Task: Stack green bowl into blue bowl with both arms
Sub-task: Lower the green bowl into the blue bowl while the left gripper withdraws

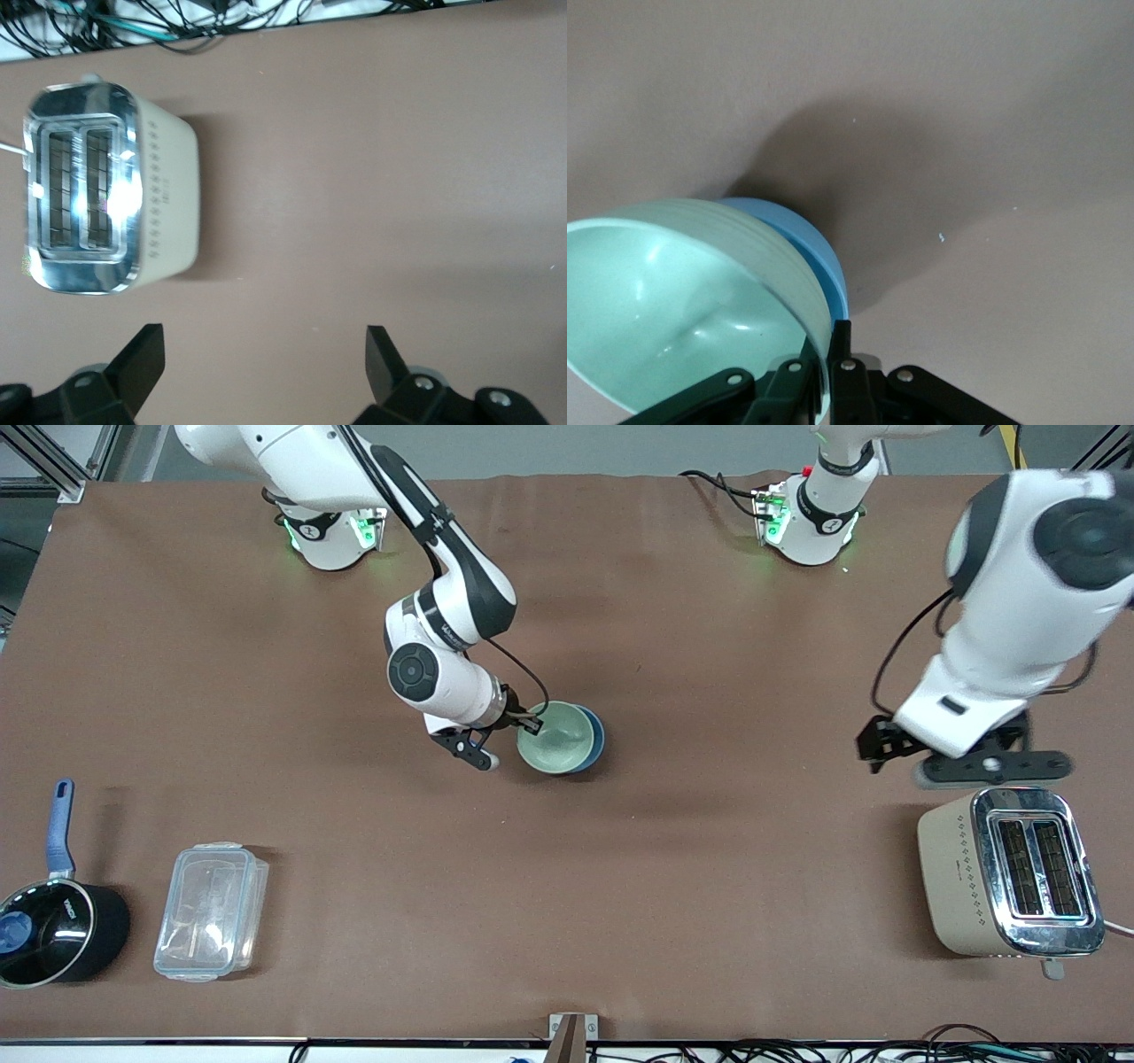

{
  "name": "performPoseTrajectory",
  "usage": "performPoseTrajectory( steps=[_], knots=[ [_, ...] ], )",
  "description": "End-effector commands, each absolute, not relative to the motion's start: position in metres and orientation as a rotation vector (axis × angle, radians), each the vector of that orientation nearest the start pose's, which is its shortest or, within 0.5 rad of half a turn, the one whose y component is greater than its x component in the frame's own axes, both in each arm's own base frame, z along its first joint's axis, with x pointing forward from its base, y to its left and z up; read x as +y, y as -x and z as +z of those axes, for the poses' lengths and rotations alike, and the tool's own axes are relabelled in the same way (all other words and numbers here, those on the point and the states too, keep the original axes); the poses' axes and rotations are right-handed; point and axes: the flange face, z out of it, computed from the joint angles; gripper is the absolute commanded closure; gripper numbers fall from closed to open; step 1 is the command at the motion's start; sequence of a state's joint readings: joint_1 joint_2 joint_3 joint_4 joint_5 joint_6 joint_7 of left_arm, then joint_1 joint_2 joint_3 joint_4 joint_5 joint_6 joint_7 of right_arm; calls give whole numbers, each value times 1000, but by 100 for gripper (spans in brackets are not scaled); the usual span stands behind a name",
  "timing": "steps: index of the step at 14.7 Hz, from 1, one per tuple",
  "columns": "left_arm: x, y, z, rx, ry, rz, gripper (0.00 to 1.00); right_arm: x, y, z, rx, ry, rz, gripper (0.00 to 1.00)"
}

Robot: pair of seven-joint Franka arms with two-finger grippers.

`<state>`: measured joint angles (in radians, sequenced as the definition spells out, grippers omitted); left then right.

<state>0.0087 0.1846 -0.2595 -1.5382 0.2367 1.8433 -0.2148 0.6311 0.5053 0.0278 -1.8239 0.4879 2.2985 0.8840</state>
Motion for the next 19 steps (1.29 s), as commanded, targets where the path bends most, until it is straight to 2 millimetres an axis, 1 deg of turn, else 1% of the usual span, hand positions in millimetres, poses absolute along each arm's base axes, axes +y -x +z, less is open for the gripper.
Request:
performPoseTrajectory(
  steps=[1,2,3,4,5,7,9,10,11,12,14,16,19],
  knots=[
    [-85,-599,587,196,3036,-197,0,420,-497,256,792,2748,425,93],
    [-71,-591,596,188,3034,-172,0,426,-490,254,780,2753,438,93],
    [-66,-584,596,194,3042,-138,0,430,-486,254,772,2754,442,93],
    [-54,-576,601,187,3058,-110,0,430,-485,252,773,2756,446,93],
    [-45,-570,601,177,3098,-69,0,430,-484,251,772,2757,448,93],
    [-38,-552,605,153,3121,-46,0,434,-480,250,765,2760,454,93],
    [-39,-542,606,155,3118,-51,0,431,-483,251,773,2756,449,91],
    [-41,-542,605,163,3117,-58,0,429,-486,251,781,2751,446,91],
    [-45,-543,606,173,3117,-77,0,430,-485,251,784,2745,449,91],
    [-52,-543,606,194,3115,-80,0,431,-485,251,794,2732,453,91],
    [-58,-543,608,208,3118,-92,0,433,-486,250,804,2715,444,91],
    [-70,-542,609,233,3136,-96,0,429,-489,248,805,2715,444,91],
    [-73,-541,608,222,3148,-86,0,425,-493,249,803,2716,430,94]
  ],
)
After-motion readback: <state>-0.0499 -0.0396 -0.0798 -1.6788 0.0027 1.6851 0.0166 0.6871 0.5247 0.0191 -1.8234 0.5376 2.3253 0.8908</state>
